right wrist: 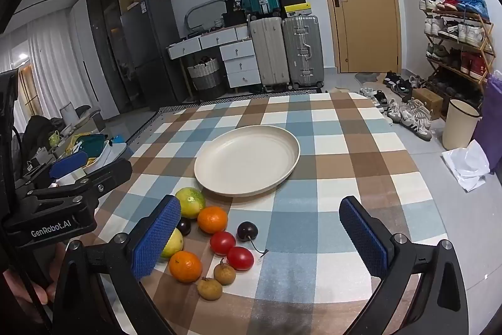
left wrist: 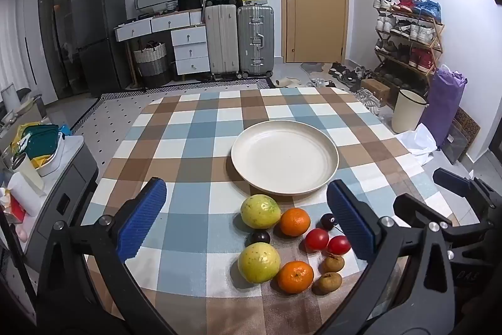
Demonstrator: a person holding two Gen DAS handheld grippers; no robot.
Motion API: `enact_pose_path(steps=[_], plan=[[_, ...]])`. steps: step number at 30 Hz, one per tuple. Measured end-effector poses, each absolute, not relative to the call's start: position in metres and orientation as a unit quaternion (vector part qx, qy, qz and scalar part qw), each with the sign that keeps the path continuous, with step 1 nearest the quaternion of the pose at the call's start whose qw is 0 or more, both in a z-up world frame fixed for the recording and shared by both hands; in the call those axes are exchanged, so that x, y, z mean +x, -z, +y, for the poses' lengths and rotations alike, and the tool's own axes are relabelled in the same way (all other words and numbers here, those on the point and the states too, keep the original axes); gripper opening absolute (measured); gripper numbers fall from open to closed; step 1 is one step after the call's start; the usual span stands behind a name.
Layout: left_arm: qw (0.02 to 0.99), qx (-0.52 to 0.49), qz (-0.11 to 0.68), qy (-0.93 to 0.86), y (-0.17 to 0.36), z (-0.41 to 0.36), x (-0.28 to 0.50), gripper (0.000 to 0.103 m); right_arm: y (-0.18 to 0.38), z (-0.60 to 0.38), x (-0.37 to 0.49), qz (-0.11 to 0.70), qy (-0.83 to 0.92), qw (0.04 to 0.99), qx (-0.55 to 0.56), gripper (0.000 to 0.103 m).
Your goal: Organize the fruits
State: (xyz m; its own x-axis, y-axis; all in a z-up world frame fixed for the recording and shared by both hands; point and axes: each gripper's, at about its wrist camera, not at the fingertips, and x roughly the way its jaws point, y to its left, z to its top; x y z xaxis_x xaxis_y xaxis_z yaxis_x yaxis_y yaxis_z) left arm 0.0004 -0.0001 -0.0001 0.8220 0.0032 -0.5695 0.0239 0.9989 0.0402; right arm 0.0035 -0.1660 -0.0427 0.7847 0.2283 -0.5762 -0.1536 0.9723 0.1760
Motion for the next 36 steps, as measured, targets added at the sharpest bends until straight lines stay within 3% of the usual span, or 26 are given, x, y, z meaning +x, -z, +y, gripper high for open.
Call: enact_pose_path(steps=[36], plan=[[0.958,0.018,0.287,0.007,-0.012,0.001,-0.004,0.102,0.042,-0.165,0.003,0.310,-0.102,0.943,0.060,0.103]])
